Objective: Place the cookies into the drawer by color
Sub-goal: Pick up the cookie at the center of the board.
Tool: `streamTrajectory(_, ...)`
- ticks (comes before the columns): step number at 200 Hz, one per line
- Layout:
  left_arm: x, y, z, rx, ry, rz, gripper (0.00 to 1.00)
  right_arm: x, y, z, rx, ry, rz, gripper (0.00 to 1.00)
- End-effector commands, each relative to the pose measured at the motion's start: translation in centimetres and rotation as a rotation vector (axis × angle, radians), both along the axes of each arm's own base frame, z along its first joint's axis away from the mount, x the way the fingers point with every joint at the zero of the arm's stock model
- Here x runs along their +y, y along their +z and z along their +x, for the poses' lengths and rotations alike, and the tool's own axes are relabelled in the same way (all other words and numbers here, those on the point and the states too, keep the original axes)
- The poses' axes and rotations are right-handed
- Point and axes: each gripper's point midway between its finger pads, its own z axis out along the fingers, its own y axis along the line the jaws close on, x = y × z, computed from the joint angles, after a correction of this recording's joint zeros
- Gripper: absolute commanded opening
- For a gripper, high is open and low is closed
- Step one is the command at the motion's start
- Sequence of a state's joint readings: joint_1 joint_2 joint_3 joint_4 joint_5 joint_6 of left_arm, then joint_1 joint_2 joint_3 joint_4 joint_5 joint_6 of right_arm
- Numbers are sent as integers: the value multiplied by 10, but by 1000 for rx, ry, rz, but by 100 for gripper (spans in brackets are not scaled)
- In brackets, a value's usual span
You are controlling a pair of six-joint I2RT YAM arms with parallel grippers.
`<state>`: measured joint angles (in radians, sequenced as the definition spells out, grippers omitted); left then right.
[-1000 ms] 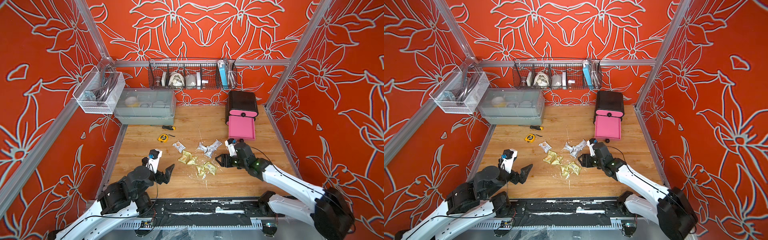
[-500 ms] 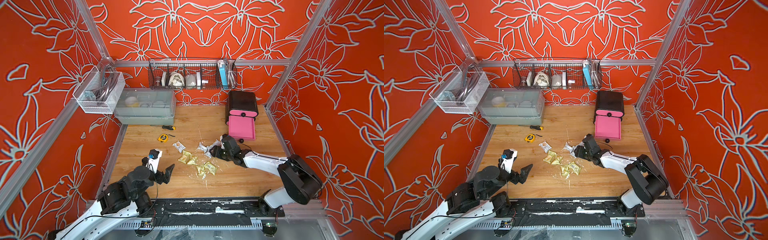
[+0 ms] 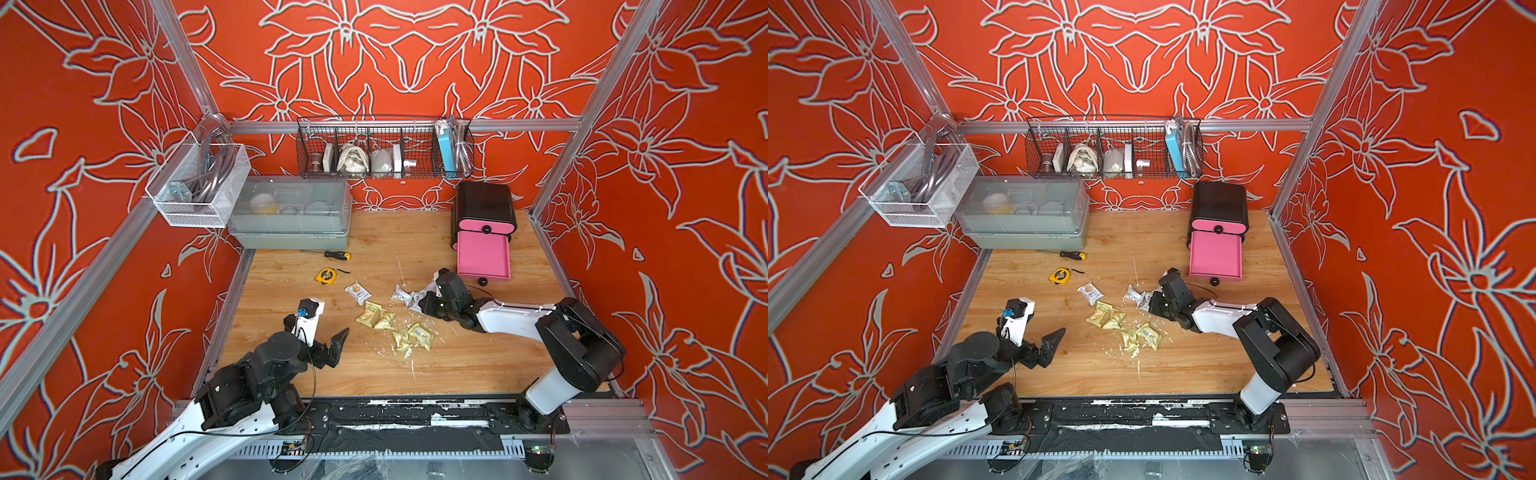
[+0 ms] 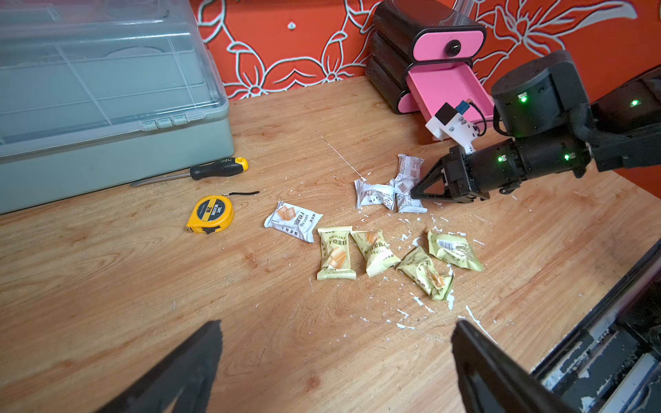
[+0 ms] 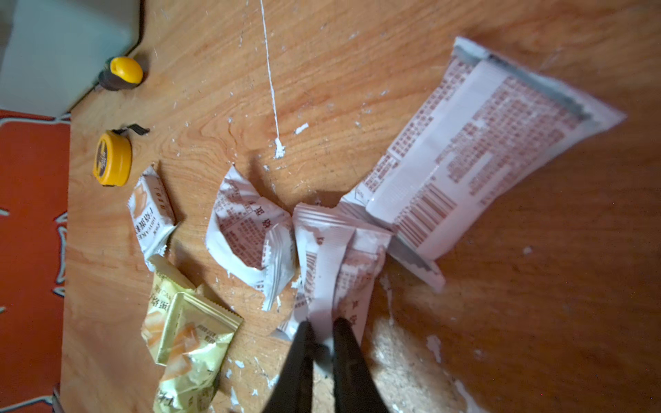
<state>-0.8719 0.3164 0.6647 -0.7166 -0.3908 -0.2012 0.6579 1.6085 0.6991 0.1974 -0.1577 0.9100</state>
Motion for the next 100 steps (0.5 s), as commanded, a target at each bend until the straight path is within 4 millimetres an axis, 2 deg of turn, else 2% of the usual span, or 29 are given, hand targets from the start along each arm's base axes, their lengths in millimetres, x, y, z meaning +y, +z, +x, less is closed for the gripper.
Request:
streamTrajectory(1, -1, 8, 1, -19, -2, -11, 99, -6, 0, -11, -4, 16, -26, 4)
streamTrajectory(8, -1, 9, 1, -19, -2, -12, 99, -7, 5, -12, -13, 19, -25, 0)
streamTrajectory(39, -1, 9, 1, -20, -1, -12, 99, -16, 35, -16, -83, 29, -36, 0)
streamTrajectory(57, -1, 9, 1, -21, -3, -12, 99, -25, 60, -16, -148, 25, -56, 0)
streamTrajectory(100, -1, 9, 1, -20, -4, -14, 99, -69, 140, -8, -374, -23, -219, 0)
